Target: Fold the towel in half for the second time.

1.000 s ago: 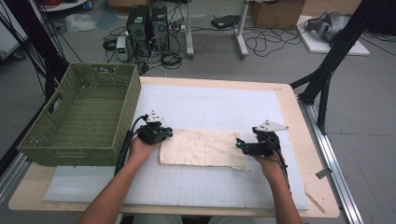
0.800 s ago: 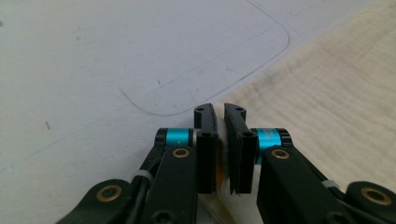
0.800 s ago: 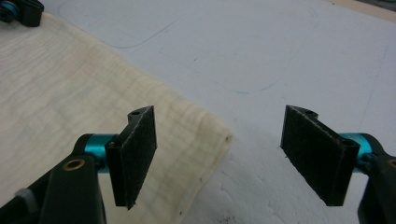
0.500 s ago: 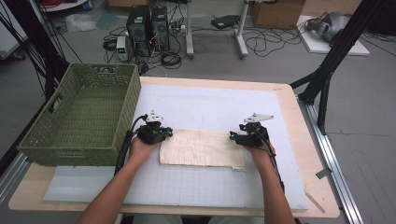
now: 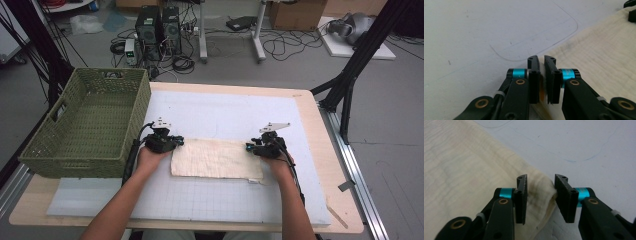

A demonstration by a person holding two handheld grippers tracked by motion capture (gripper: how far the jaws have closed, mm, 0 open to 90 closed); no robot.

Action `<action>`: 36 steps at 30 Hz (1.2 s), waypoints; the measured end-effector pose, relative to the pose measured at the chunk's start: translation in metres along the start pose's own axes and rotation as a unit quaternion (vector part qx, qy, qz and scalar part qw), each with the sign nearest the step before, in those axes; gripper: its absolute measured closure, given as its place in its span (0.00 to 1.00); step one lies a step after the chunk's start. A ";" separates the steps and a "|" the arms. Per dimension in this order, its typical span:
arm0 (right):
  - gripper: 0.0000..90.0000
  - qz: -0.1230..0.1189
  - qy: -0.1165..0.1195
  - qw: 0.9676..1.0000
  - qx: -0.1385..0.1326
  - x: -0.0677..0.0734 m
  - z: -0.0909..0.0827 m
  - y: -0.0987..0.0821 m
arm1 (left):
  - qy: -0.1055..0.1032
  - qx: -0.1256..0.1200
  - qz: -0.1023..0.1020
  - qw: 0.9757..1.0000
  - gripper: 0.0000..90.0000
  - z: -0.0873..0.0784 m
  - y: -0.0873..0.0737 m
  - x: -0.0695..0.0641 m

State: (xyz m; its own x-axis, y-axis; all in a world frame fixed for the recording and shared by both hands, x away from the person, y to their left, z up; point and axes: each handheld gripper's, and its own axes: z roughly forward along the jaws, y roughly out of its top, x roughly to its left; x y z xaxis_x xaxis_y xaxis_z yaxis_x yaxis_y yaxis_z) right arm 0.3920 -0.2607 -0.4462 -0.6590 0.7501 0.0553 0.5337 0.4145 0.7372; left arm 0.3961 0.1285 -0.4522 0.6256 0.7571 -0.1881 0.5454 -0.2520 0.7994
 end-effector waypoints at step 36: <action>0.92 -0.078 -0.027 0.996 -0.042 0.020 -0.026 0.004 | -0.002 -0.055 0.027 0.998 0.92 -0.027 -0.001 -0.011</action>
State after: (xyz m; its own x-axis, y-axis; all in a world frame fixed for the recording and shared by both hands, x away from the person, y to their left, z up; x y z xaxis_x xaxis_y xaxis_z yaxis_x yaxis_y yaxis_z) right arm 0.3667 -0.2573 -0.4246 -0.6989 0.7083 -0.0987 0.3795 0.4843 0.7883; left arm 0.3739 0.1364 -0.4358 0.6549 0.7414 -0.1464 0.4471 -0.2239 0.8660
